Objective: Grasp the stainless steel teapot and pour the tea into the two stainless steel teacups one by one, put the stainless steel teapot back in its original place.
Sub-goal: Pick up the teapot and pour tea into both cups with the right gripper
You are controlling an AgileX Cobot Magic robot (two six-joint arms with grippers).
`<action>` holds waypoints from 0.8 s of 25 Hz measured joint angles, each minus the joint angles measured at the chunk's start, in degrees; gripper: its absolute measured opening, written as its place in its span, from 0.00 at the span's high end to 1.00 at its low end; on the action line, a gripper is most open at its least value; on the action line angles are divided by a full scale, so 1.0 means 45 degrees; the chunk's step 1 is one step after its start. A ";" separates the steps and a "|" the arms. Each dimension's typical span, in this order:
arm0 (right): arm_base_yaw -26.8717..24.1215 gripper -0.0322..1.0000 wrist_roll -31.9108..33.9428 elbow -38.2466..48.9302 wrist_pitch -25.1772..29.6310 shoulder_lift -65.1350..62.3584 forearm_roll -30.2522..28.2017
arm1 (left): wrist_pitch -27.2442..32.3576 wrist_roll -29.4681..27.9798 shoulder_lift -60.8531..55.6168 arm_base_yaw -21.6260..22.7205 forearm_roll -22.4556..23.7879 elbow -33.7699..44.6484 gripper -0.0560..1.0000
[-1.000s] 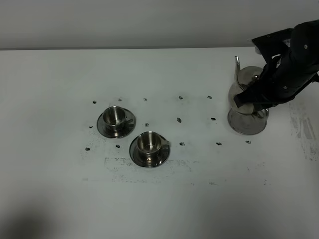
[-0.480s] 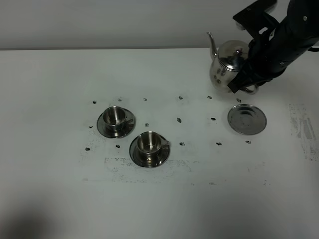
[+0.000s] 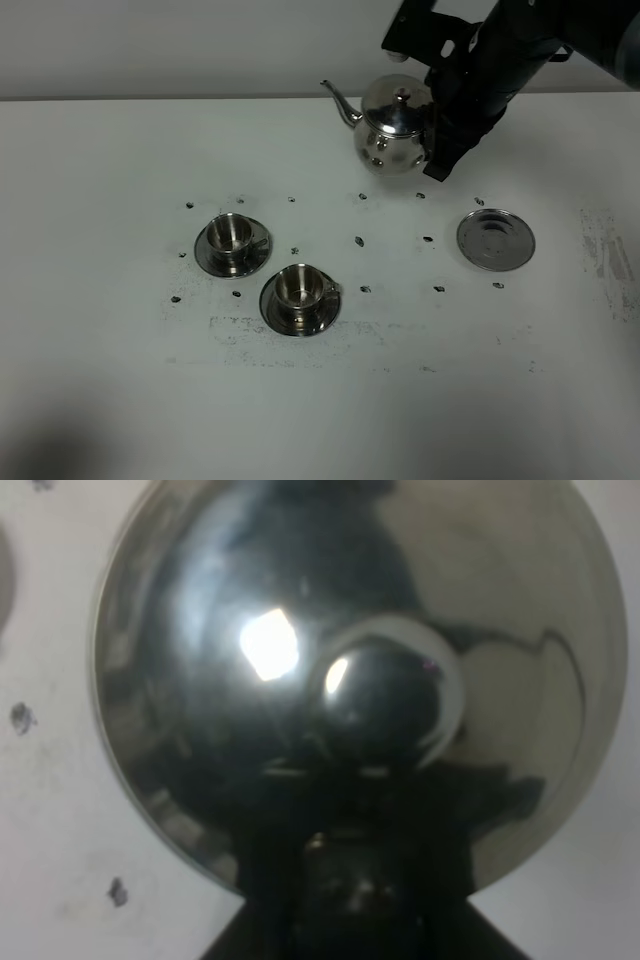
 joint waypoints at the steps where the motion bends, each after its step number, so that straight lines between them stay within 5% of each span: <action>1: 0.0093 0.77 -0.0373 -0.0330 0.0128 0.0222 0.0012 | 0.0000 0.0000 0.0000 0.0000 0.0000 0.0000 0.55; 7: 0.0581 0.77 -0.2669 -0.1872 0.0366 0.1391 -0.0020 | 0.0000 0.0000 0.0000 0.0000 0.0000 0.0000 0.55; 20: 0.1783 0.77 -0.5191 -0.2585 0.0419 0.2508 -0.1257 | 0.0000 0.0000 0.0000 0.0000 0.0000 0.0000 0.55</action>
